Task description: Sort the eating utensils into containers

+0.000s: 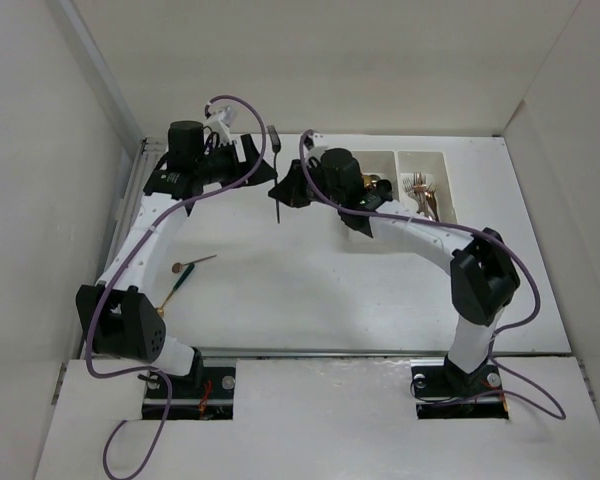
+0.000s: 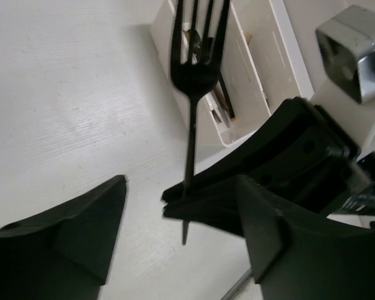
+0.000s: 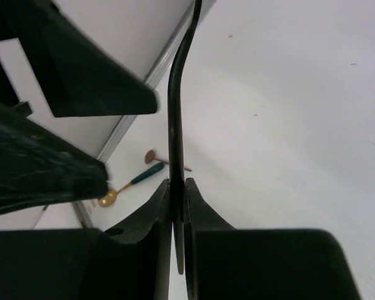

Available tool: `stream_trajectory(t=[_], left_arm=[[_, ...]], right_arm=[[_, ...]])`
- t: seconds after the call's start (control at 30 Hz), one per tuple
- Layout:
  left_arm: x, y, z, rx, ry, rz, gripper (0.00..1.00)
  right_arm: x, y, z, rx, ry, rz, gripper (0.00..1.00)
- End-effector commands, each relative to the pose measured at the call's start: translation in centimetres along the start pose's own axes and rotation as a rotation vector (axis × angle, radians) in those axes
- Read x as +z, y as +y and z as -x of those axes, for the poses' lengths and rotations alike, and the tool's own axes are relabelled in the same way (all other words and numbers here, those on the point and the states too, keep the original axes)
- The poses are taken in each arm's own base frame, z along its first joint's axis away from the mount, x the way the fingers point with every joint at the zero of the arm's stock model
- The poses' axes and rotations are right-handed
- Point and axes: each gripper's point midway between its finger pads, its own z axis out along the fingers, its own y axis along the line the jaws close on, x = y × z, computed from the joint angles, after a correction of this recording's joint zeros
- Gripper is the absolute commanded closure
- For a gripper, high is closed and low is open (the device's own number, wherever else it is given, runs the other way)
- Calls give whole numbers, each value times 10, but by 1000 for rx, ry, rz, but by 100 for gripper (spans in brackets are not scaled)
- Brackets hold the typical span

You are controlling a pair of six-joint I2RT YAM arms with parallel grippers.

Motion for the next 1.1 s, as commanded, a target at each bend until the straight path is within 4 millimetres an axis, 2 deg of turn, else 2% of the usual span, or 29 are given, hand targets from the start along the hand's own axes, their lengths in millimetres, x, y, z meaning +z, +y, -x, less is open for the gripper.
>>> stream_trajectory(t=[0.0, 0.07, 0.1, 0.17, 0.2, 0.27, 0.3, 0.33, 0.37, 0.4, 0.43, 0.57, 0.63, 0.7, 0.73, 0.8, 0.9, 0.97, 1.07], left_arm=[[-9, -2, 4, 8, -40, 29, 28], [-11, 6, 6, 6, -58, 81, 26], [-12, 9, 5, -1, -55, 102, 26], [-15, 24, 4, -20, -60, 150, 27], [-16, 33, 4, -31, -65, 174, 27], [-19, 43, 0, -3, -53, 220, 27], [-22, 64, -5, -5, -34, 309, 27], [-24, 76, -8, 9, -20, 367, 27], [-27, 88, -10, 21, -5, 431, 27], [-39, 112, -13, 36, 20, 557, 28], [-43, 131, -20, 25, 51, 628, 28], [-64, 175, -33, -62, 101, 801, 27], [-64, 189, -57, -144, 165, 799, 26], [-70, 203, -69, -217, 179, 809, 26], [-71, 205, -74, -233, 187, 806, 26], [-75, 216, -95, -272, 254, 806, 26], [-81, 221, -100, -275, 272, 809, 27], [-84, 222, -117, -297, 316, 795, 27], [-83, 225, -138, -345, 371, 766, 27]], right_arm=[[-31, -11, 59, -18, -162, -22, 100], [-47, -20, 73, -16, -197, -48, 100], [-57, -44, 74, -12, -207, -101, 100], [-80, -60, 88, -7, -251, -148, 100], [-94, -89, 90, -7, -256, -210, 100], [-116, -120, 92, -59, -226, -308, 100], [-126, -140, 90, -63, -198, -380, 100], [-150, -170, 109, -68, -224, -510, 100], [-165, -198, 90, -44, -126, -621, 100], [-180, -218, 88, -72, -83, -695, 100], [-205, -247, 92, -63, -72, -814, 100], [-261, -309, 78, -48, 45, -1082, 100], [-268, -331, 61, -28, 129, -1140, 100], [-273, -343, 49, -1, 193, -1178, 100], [-269, -353, 35, 17, 245, -1186, 100], [-265, -365, 21, 17, 312, -1191, 100], [-260, -368, 13, 30, 336, -1173, 100], [-257, -370, 8, 36, 347, -1165, 100], [-253, -371, 12, 31, 327, -1152, 98]])
